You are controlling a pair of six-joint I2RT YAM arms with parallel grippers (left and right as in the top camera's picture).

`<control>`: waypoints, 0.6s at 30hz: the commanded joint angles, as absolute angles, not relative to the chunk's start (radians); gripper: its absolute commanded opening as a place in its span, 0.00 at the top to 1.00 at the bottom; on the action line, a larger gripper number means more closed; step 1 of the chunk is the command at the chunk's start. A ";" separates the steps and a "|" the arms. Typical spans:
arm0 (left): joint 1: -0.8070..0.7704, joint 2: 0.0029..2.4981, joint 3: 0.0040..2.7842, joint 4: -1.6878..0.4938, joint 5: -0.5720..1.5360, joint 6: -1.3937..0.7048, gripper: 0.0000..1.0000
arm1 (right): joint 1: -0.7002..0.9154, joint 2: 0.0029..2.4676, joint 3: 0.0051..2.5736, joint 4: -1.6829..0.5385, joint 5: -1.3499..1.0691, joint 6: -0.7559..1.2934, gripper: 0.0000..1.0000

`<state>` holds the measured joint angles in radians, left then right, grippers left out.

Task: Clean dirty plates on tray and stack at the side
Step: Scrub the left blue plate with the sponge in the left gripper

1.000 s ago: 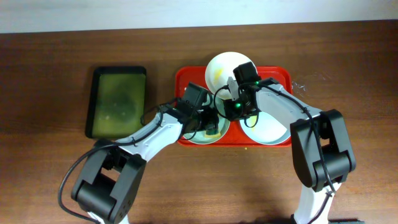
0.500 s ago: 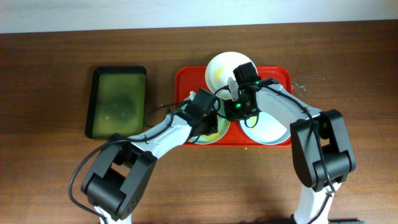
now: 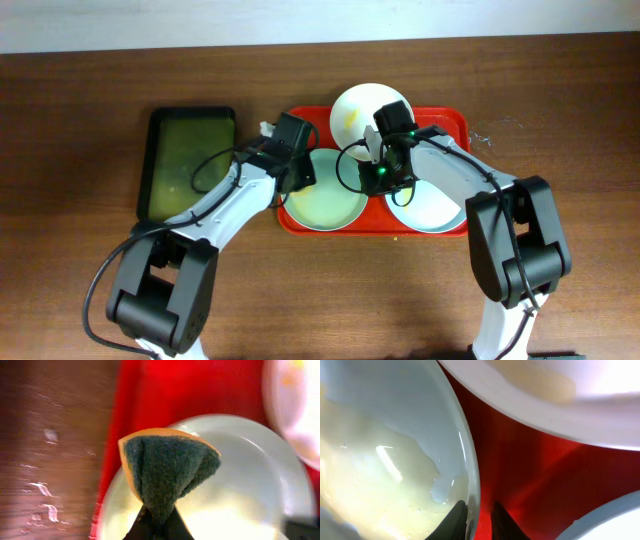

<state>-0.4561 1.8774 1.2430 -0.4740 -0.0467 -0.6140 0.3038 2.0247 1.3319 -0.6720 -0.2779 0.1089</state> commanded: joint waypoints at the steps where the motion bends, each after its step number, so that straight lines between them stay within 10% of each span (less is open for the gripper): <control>1: -0.458 1.861 1.256 -0.424 0.101 -0.606 1.00 | 0.308 2.038 1.323 -0.674 -0.258 0.113 0.81; 18: -0.383 1.679 1.263 -0.617 -0.173 -0.544 1.00 | 0.308 1.986 1.442 -0.825 -0.249 0.112 0.96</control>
<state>-0.4290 1.8748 1.2560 -0.6090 -0.1310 -0.5644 0.3084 2.0243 1.3941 -0.7811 -0.2813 0.1314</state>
